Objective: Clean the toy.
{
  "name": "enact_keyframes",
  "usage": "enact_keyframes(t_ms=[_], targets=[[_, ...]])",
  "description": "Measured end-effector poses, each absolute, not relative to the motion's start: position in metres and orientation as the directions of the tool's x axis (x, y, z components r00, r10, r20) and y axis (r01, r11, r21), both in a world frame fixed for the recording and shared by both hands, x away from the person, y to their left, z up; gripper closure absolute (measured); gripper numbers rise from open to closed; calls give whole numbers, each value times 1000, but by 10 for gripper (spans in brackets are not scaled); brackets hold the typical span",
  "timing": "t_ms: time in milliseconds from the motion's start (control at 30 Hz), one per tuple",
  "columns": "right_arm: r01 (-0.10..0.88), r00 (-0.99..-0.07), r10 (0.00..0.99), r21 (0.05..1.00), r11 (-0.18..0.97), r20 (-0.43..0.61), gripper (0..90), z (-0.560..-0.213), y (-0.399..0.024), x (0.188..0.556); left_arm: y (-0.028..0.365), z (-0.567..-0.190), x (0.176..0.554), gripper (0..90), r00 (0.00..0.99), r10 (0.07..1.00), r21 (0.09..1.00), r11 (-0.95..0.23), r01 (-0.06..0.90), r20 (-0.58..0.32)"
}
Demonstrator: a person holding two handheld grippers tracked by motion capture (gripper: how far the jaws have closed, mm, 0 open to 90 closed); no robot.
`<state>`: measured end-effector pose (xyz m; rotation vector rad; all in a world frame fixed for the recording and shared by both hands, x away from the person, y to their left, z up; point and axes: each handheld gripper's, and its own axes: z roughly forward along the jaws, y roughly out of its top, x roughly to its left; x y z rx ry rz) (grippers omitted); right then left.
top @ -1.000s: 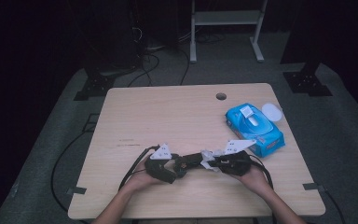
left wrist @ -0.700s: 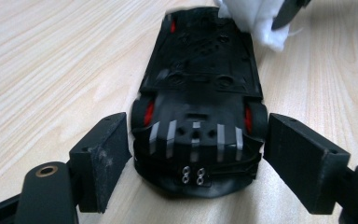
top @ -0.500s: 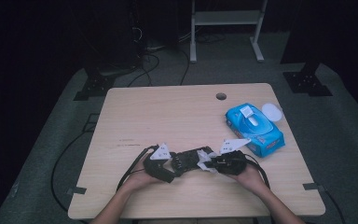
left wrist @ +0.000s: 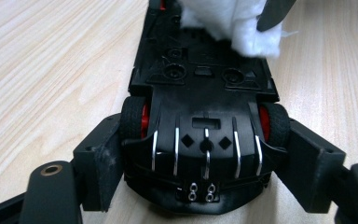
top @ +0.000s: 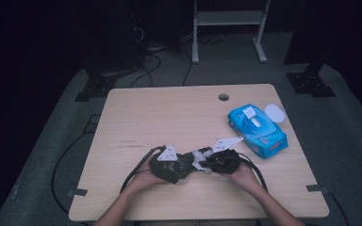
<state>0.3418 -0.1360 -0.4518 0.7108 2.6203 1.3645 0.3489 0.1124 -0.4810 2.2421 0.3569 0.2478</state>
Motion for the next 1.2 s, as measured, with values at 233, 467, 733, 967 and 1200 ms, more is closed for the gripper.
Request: enact_keyframes(t_ms=[233,467,733,967,1200], targets=[[310,-913,396,793,525,95,764,-453,-108,343,113,-481,348,241,936,347,766,-617,179,60],[261,-923,382,810,525,50,537,-441,-118,337,117,-478,348,231,931,360,779,-599,187,53],[245,-913,406,846,474,36,733,-445,-100,341,116,-477,347,239,934,349,778,-606,165,74],[280,-904,424,814,509,45,816,-449,-109,345,116,-476,346,242,934,347,785,-599,154,81],[297,-895,442,814,499,55,827,-450,-115,342,114,-475,344,243,932,346,776,-615,143,103]])
